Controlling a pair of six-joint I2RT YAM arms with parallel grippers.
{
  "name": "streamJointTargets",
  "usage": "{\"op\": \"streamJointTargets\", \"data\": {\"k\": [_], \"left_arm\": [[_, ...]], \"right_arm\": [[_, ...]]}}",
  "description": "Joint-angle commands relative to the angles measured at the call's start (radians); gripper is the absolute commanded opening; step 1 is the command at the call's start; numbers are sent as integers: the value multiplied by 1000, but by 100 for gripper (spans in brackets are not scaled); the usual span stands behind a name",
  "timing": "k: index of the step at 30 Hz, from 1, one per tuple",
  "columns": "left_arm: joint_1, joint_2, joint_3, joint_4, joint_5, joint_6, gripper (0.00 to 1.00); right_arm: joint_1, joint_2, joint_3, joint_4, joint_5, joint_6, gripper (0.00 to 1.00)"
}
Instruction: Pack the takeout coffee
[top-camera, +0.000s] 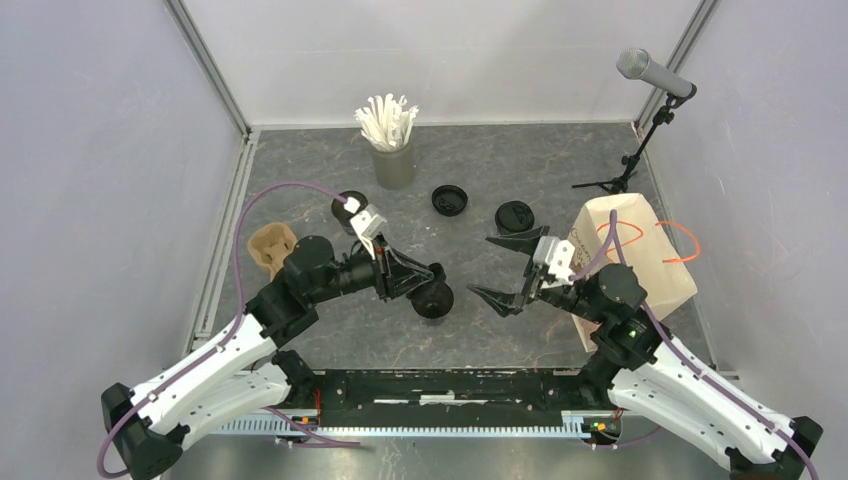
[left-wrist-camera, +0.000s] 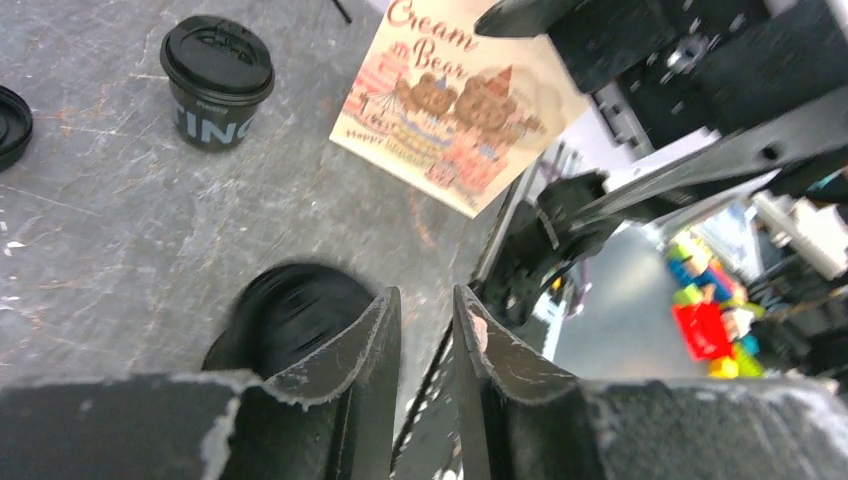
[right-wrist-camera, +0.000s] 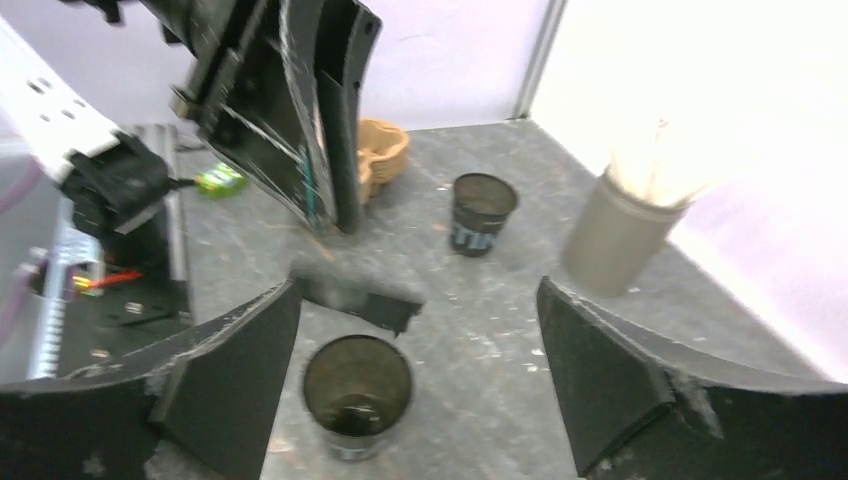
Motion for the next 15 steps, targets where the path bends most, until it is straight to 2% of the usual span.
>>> {"op": "streamJointTargets", "data": {"k": [1,5,9,11,13,15], "left_arm": [[-1,-43,-19,128,-68,-279,33],[-1,-39,-9,119,-37,-318,33],[-1,-45,17,-30,-109,-195,34],[-2,-40,45,-136,-174,-90,40],[-1,-30,71,-239,-314,-51,44],[-1,-12,103,-337,-419,-27,57]], "right_arm": [[28,7,-24,69,71,-232,98],[82,47,-35,103,67,-312,98],[113,74,-33,78,138,-330,98],[119,73,-35,61,172,-318,98],[119,62,-34,45,215,-295,98],[119,49,-35,36,255,-258,98]]}}
